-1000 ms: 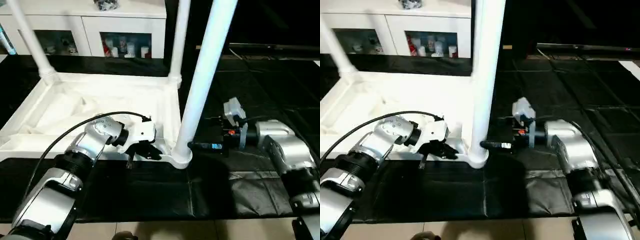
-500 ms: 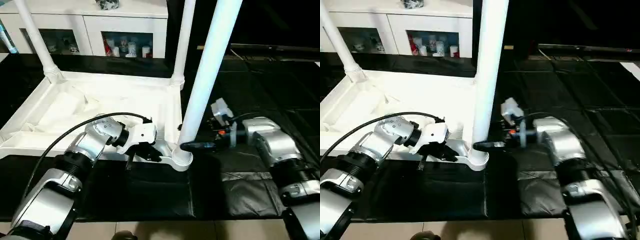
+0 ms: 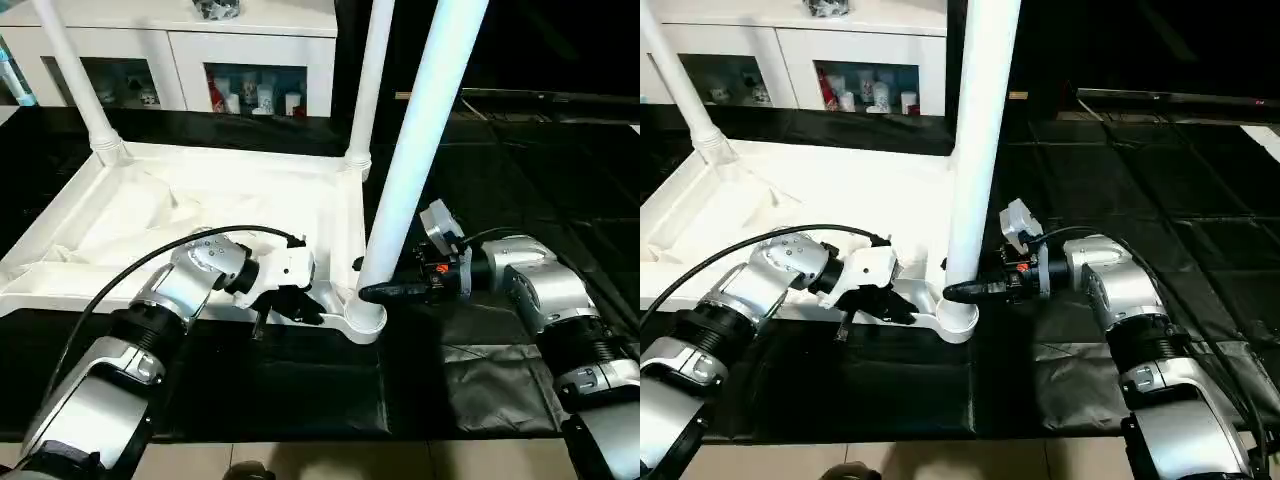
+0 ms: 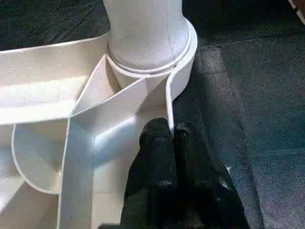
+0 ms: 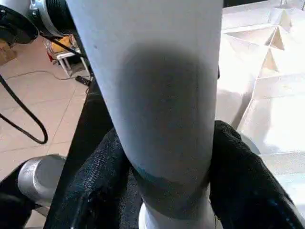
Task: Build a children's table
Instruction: Rotate leg to tighten
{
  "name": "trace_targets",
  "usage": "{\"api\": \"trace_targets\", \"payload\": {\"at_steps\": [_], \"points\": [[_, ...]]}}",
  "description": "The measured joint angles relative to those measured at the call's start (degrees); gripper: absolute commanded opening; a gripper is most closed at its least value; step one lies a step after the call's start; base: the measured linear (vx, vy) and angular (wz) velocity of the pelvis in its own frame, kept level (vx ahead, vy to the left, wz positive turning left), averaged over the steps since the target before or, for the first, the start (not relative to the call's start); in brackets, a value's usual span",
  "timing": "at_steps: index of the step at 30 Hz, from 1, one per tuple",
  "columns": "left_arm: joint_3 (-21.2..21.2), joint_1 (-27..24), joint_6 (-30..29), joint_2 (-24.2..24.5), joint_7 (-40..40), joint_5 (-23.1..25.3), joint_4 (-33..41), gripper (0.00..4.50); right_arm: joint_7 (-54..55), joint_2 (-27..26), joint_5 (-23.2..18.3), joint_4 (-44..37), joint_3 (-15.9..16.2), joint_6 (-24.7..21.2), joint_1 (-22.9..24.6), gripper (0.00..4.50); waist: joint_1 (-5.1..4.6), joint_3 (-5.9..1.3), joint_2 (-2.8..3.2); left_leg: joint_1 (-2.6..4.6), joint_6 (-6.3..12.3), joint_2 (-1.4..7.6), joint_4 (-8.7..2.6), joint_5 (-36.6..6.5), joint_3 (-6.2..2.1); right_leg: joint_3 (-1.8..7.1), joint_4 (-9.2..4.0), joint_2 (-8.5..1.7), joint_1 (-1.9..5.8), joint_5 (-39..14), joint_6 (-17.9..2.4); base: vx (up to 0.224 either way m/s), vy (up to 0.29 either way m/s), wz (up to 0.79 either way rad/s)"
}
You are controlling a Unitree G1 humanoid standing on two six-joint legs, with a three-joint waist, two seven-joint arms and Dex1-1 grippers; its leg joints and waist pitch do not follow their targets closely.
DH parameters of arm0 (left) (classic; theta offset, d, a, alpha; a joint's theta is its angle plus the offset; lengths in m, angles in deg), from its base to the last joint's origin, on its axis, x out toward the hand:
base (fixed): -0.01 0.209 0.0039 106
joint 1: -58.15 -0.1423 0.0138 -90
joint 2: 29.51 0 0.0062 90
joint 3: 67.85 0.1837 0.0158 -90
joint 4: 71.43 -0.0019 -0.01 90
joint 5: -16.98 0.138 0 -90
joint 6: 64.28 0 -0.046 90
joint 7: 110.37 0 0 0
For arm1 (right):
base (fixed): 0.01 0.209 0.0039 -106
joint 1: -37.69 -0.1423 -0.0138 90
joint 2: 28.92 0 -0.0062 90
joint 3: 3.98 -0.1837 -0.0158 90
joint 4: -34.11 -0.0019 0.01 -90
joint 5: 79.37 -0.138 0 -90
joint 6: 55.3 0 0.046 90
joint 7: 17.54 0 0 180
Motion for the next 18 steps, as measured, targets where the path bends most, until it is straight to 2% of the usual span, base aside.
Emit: {"api": "trace_targets", "payload": {"at_steps": [12, 18], "points": [[0.0, 0.0, -0.5, -0.4, 0.7, 0.1, -0.2, 0.0, 0.1, 0.0, 0.4, -0.5, -0.3, -0.2, 0.4, 1.95, 0.18, -0.03, 0.04, 0.0, 0.0, 0.0, 0.07, 0.0, -0.01, 0.0, 0.06, -0.02, 0.0, 0.0, 0.0, 0.0, 0.0, 0.0], [-0.2, 0.5, -2.9, -2.2, 2.0, 0.0, -1.2, 0.0, 3.4, -1.0, -0.8, -4.5, -2.6, -1.7, 4.5, 1.95, 0.83, -0.06, 0.1, 0.07, 0.01, 0.0, 0.12, 0.0, 0.01, 0.01, 0.09, -0.05, 0.1, 0.0, 0.0, 0.0, 0.0, 0.0]]}}
